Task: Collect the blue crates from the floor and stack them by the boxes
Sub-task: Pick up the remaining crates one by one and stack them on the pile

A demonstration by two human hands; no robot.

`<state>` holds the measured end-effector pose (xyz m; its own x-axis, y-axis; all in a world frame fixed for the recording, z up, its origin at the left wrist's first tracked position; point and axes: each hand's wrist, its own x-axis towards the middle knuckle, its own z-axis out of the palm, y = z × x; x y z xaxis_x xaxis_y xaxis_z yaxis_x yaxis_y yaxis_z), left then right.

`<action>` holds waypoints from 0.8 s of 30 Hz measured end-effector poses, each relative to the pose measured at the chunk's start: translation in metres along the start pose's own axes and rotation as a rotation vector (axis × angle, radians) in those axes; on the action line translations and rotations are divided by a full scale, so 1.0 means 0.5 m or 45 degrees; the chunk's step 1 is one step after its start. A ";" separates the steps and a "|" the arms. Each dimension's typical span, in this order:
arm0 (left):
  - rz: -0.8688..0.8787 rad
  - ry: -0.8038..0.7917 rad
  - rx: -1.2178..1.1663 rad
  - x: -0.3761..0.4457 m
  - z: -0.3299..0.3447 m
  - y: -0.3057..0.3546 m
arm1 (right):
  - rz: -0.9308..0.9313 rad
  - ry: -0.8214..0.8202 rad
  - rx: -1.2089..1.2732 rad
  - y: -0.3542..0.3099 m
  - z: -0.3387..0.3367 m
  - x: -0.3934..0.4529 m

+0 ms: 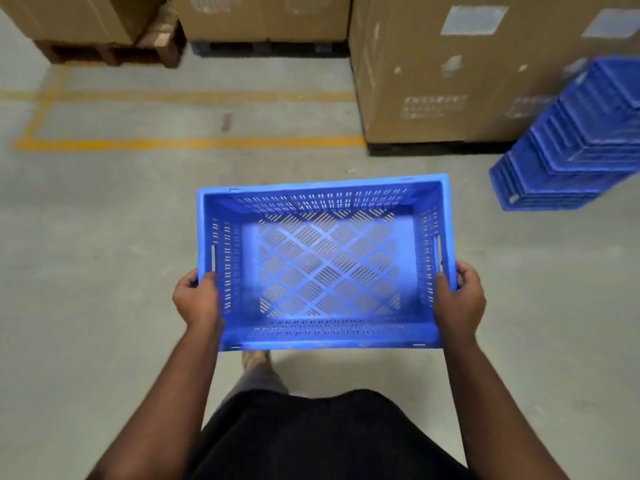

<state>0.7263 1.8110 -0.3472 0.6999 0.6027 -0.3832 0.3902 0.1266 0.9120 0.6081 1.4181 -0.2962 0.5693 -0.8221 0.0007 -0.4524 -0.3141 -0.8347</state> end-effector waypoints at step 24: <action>0.019 -0.498 0.275 -0.464 1.232 -0.011 | 0.463 0.591 0.045 0.274 -0.473 0.880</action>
<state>0.9303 1.1851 -0.3538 0.8640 0.2544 -0.4346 0.4651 -0.0723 0.8823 0.6346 0.9010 -0.2799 0.0182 -0.9983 -0.0548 -0.5346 0.0366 -0.8443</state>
